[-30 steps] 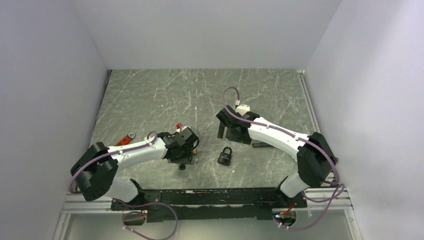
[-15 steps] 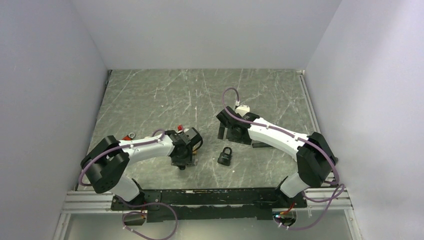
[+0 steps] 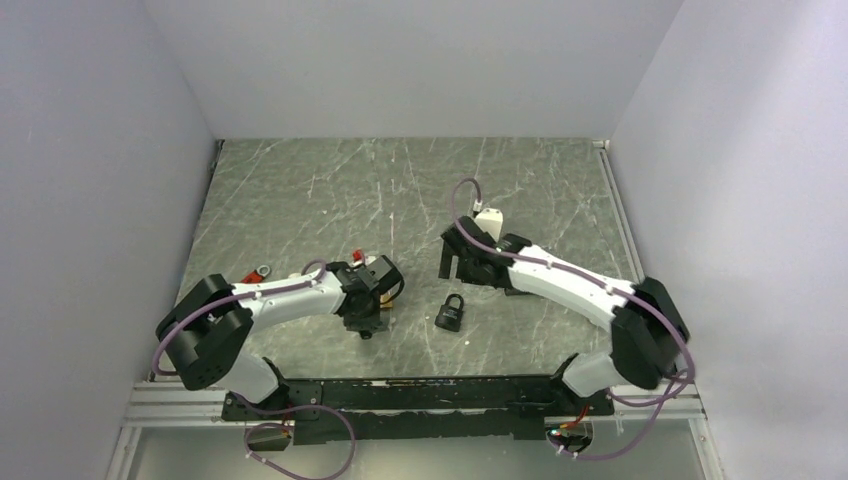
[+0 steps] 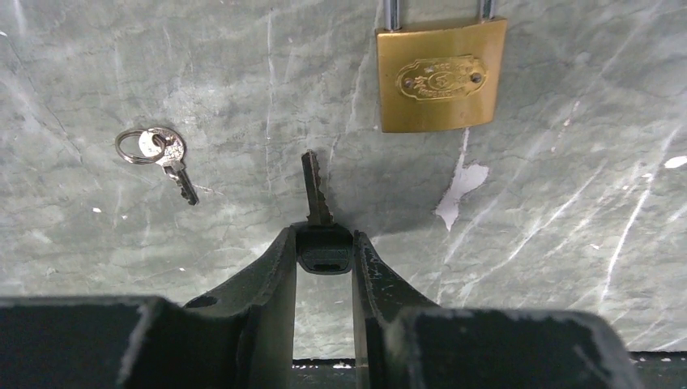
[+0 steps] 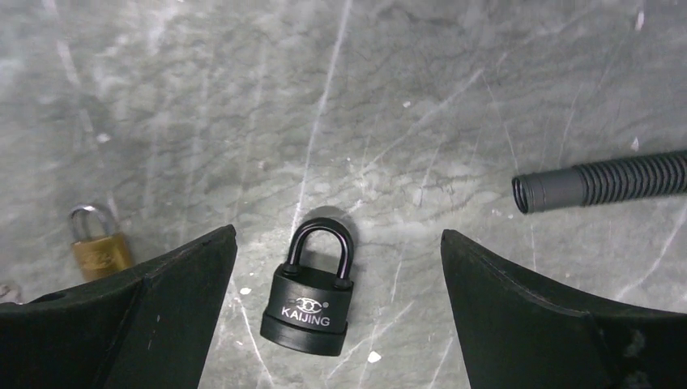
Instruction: Unlock with the key
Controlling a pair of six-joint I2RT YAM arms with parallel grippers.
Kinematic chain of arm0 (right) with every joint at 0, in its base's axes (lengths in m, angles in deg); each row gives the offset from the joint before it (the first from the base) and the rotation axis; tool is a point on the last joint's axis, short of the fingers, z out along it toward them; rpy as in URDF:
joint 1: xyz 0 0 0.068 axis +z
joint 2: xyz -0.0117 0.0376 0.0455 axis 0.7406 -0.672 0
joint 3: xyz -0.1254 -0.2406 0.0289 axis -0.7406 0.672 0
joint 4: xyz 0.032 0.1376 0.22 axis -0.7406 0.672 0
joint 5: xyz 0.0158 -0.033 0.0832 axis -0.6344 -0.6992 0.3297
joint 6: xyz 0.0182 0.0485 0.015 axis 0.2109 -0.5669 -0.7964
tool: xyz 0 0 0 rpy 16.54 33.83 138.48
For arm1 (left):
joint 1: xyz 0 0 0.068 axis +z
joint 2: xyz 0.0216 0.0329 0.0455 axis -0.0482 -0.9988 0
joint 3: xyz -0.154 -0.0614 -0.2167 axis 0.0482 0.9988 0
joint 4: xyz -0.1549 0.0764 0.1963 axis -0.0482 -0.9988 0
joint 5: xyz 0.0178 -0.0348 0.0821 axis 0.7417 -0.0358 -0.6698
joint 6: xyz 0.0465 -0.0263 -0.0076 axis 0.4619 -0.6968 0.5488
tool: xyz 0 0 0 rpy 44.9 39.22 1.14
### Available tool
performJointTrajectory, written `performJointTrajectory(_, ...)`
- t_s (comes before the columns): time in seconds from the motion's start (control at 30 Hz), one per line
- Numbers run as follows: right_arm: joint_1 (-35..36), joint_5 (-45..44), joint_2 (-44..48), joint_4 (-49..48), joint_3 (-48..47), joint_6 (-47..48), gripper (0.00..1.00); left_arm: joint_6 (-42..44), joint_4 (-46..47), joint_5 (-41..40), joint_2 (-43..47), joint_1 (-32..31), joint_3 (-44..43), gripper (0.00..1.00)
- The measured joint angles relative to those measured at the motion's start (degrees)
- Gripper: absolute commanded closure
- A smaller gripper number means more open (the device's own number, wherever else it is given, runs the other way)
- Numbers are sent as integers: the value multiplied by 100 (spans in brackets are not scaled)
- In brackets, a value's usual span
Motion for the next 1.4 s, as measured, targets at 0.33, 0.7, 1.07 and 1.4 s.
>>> performJointTrajectory(0.33, -9, 391, 3123, -3244, 2538, 1045, 0, 39, 59, -61, 402, 144, -1084, 87)
performJointTrajectory(0.7, -11, 1784, 4140, -6859, 4323, 2481, 12, -50, 863, 658, 286, 966, -2151, 89)
performJointTrajectory(1.07, 131, 2124, 2767, -8974, 4465, 3091, 23, -415, 1353, 1172, 4, 1036, -2422, 89)
performJointTrajectory(1.4, 151, 1939, 1742, -9853, 4100, 3252, 36, -603, 1582, 1425, 2, 1117, -2496, 90)
